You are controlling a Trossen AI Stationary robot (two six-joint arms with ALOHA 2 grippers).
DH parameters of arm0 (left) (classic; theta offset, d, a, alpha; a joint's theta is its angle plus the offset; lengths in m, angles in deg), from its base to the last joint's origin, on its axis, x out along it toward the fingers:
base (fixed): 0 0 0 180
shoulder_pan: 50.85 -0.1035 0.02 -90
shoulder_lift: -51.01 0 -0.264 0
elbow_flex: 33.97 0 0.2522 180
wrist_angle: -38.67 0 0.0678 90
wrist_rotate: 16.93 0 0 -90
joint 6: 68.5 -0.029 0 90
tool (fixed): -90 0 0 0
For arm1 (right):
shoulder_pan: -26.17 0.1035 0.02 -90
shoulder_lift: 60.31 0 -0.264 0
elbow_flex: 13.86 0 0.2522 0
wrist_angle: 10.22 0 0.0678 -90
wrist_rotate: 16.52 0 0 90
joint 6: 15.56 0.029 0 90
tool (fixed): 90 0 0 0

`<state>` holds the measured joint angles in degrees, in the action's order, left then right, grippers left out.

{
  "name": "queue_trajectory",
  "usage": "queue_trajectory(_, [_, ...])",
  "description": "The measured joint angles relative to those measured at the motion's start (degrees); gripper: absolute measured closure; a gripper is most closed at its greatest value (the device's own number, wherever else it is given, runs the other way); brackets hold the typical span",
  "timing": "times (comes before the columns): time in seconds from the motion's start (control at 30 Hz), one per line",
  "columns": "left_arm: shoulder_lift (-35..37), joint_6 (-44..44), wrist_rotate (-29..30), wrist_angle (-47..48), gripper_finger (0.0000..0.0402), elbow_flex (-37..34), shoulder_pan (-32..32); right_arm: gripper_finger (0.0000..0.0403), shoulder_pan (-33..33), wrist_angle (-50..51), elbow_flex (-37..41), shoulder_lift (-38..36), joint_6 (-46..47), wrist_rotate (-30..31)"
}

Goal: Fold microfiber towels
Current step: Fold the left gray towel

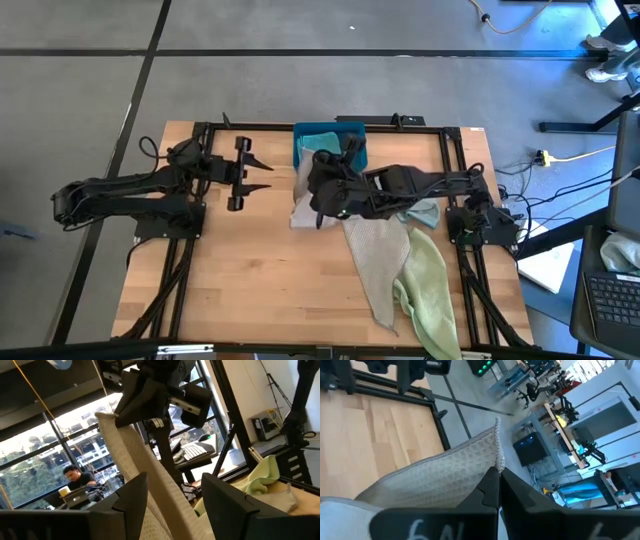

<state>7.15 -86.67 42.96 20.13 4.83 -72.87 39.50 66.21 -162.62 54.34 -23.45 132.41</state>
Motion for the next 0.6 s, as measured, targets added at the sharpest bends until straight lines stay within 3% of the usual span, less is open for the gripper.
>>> queue_trajectory(0.1, [-0.90,-0.05,5.07,-0.21,0.0225,0.01,0.50,0.0395,-0.17,-1.45,0.00,-0.04,-0.37,-1.17])
queue_trajectory(0.3, [-9.03,0.51,6.14,-6.79,0.0225,0.04,2.69,0.0395,-0.42,-5.16,0.02,-0.04,-2.56,-3.16])
queue_trajectory(0.4, [-12.81,0.64,10.47,-8.83,0.0225,0.01,3.03,0.0395,-0.43,-5.19,0.02,-0.07,-3.01,-3.37])
queue_trajectory(0.6, [-15.88,4.09,7.47,-9.53,0.0225,2.66,2.56,0.0395,-0.43,-4.95,0.04,-0.07,-2.93,-4.62])
